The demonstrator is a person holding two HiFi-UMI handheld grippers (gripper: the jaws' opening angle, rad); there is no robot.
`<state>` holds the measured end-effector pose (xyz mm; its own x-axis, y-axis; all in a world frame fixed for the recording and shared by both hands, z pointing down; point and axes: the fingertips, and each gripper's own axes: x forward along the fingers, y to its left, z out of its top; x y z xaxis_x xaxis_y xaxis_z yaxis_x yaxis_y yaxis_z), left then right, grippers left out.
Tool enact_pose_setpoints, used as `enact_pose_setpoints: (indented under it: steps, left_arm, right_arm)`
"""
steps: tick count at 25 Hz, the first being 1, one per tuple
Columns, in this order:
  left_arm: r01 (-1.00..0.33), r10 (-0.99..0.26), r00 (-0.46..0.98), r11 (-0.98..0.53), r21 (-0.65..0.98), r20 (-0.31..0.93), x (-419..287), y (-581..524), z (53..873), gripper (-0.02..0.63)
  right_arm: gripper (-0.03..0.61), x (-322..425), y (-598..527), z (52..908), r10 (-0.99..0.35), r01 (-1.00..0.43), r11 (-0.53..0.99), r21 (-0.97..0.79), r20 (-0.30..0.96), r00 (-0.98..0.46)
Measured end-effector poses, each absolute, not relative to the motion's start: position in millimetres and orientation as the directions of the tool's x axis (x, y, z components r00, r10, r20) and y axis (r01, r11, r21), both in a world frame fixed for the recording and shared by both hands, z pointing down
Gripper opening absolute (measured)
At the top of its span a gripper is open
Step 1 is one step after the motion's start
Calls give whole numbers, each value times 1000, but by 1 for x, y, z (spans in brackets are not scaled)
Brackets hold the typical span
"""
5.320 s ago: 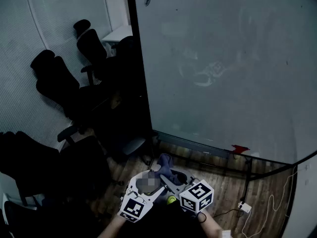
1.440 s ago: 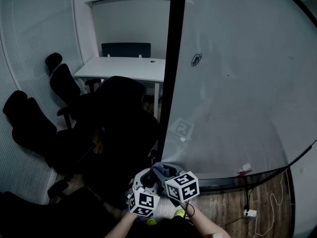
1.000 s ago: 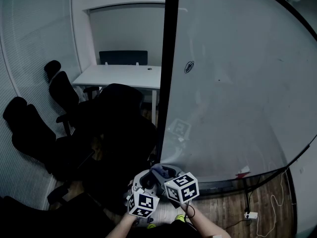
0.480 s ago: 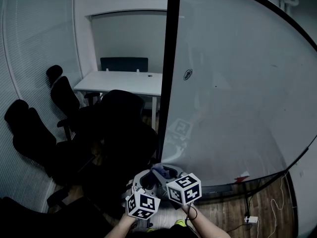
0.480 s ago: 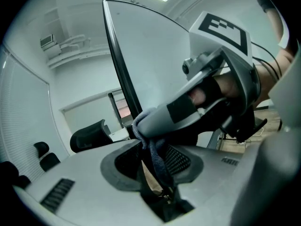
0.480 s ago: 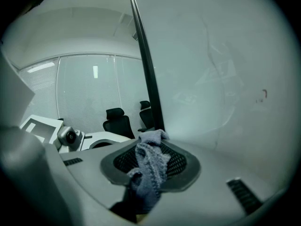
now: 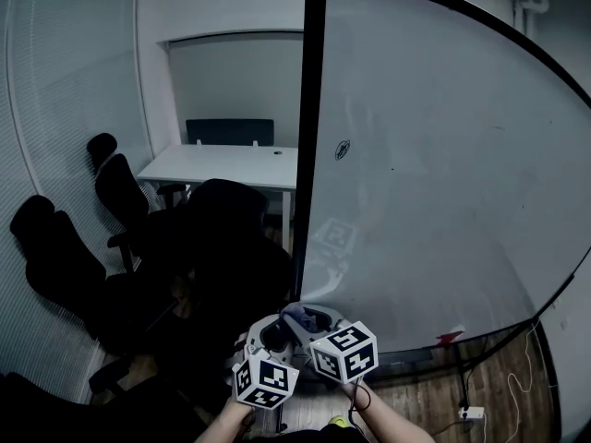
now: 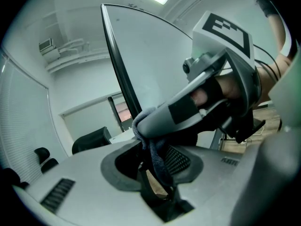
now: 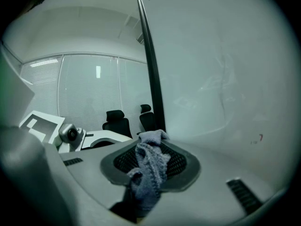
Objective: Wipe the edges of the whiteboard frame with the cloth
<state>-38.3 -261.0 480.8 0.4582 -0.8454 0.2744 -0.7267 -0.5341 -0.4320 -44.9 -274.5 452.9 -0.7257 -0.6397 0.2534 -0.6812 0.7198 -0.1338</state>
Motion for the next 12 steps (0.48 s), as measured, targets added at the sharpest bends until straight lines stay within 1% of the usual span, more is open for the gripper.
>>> enact_pose_setpoints:
  steps: [12]
  left_arm:
    - [-700, -857, 471, -508, -501, 211, -36, -267, 430, 133]
  right_arm:
    - [107, -44, -277, 402, -663, -681, 728, -78, 174, -728]
